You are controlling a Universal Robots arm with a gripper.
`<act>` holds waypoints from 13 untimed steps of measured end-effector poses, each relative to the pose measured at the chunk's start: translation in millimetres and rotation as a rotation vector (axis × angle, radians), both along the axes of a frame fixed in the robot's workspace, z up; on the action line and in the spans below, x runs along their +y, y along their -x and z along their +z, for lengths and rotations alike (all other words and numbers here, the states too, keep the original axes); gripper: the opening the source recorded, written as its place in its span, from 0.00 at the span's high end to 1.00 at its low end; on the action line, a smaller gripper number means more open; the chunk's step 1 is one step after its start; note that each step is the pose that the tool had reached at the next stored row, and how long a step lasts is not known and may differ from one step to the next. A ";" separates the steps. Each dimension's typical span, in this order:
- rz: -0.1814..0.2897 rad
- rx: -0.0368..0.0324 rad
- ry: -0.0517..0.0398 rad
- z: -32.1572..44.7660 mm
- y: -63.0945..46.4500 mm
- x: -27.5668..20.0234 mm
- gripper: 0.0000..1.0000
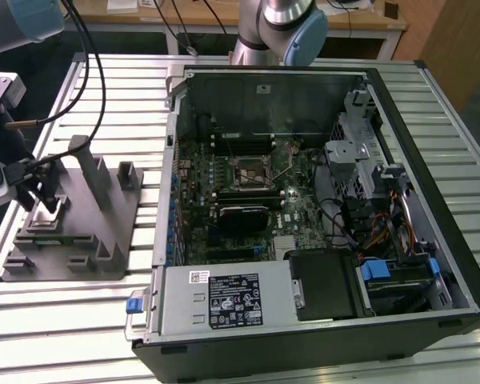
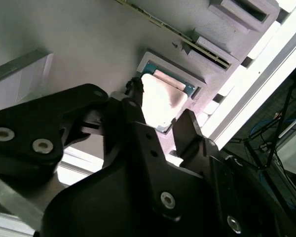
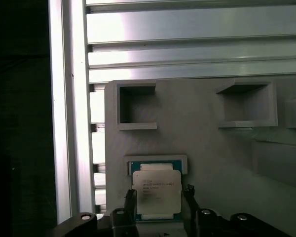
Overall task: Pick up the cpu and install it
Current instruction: 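Pick up the cpu and move it towards the insertion slot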
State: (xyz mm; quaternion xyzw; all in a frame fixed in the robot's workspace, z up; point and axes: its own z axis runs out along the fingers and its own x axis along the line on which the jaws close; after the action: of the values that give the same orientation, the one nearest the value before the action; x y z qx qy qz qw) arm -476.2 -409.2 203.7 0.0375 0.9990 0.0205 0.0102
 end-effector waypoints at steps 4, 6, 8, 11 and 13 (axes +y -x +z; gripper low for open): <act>0.000 0.0000 0.0000 0.0 0.0 0.0 0.41; 0.002 -0.0002 -0.0001 -1.7 0.1 0.0 0.41; 0.020 0.0000 0.0000 -3.8 0.1 0.1 0.41; 0.048 0.0000 0.0000 -7.3 0.1 0.1 0.41; 0.053 0.0002 0.0001 -9.3 1.0 0.0 0.41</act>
State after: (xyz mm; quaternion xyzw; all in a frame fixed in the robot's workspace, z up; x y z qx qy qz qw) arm -477.2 -409.2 194.5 0.0108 0.9997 0.0208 0.0095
